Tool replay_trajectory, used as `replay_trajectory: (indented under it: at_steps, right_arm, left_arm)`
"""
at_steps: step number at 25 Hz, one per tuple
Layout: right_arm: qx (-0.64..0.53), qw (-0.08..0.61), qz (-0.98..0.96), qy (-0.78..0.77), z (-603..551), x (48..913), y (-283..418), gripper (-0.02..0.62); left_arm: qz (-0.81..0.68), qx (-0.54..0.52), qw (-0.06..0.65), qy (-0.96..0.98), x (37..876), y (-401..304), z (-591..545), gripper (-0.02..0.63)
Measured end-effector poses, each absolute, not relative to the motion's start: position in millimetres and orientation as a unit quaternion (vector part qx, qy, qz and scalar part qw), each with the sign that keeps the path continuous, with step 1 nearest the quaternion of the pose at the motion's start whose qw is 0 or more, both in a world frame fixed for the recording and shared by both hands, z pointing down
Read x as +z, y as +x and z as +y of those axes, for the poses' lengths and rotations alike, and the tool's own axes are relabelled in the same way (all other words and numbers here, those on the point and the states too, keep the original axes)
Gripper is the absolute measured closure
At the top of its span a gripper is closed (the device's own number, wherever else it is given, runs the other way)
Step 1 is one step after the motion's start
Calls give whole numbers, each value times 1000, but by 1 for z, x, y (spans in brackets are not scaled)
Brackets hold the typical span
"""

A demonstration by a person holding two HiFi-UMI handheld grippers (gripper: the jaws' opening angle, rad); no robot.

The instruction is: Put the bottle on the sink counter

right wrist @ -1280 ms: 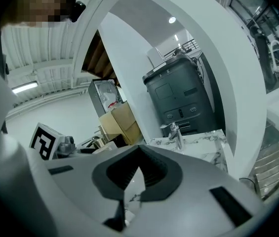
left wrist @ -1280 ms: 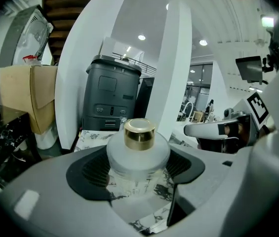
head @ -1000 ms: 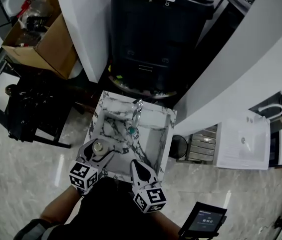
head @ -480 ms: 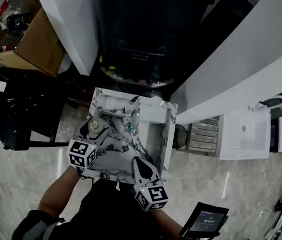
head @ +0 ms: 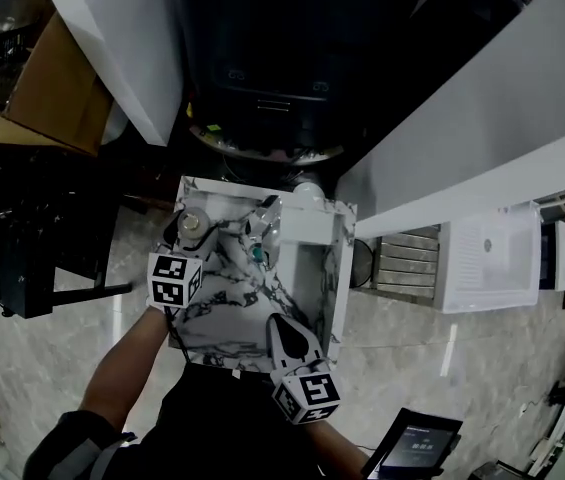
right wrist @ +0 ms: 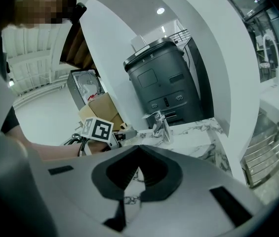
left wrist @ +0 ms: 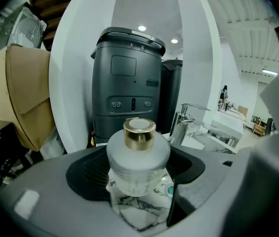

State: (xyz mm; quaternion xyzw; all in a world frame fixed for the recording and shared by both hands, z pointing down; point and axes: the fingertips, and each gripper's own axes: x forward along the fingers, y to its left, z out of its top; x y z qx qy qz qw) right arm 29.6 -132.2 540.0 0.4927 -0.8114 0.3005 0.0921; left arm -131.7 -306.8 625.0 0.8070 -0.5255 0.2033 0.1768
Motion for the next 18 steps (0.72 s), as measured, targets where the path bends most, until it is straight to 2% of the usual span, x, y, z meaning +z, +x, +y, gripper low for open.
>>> replay_trajectory:
  at_steps: [18]
  right_arm:
    - [328,101,-795,501,-144,555,24,600]
  left_arm:
    - [-547,261,195,771,673,-140,-353,272]
